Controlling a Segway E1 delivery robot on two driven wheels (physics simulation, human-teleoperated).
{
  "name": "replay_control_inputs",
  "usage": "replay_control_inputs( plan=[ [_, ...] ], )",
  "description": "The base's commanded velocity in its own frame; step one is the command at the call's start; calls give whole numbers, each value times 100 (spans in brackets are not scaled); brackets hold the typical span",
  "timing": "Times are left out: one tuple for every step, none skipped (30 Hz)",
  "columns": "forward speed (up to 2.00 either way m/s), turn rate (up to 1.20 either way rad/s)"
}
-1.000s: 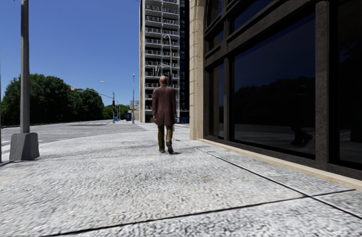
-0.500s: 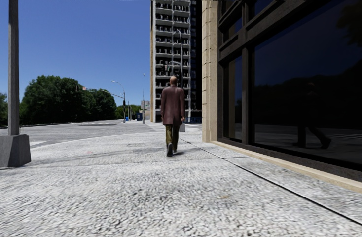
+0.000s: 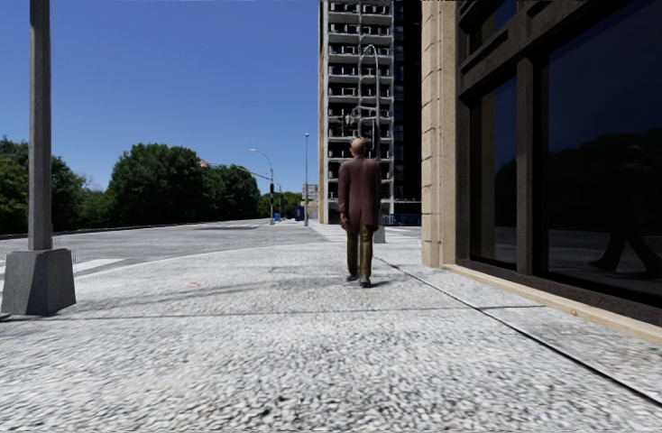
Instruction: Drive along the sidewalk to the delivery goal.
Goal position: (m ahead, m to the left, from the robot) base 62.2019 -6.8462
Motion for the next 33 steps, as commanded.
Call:
replay_control_inputs(
  plan=[
    [128, 0],
    [128, 0],
    [128, 0],
    [128, 0],
    [128, 0],
    [128, 0],
    [128, 0],
    [128, 0],
    [128, 0],
    [128, 0],
    [128, 0],
    [128, 0],
    [128, 0],
    [128, 0],
    [128, 0],
    [128, 0],
    [128, 0],
    [128, 0],
    [128, 0],
    [128, 0],
    [128, 0],
    [128, 0],
    [128, 0],
    [128, 0],
    [128, 0],
    [128, 0],
    [128, 0],
    [128, 0],
    [128, 0],
    [128, 0],
    [128, 0],
    [128, 0],
    [128, 0]
  ],
)
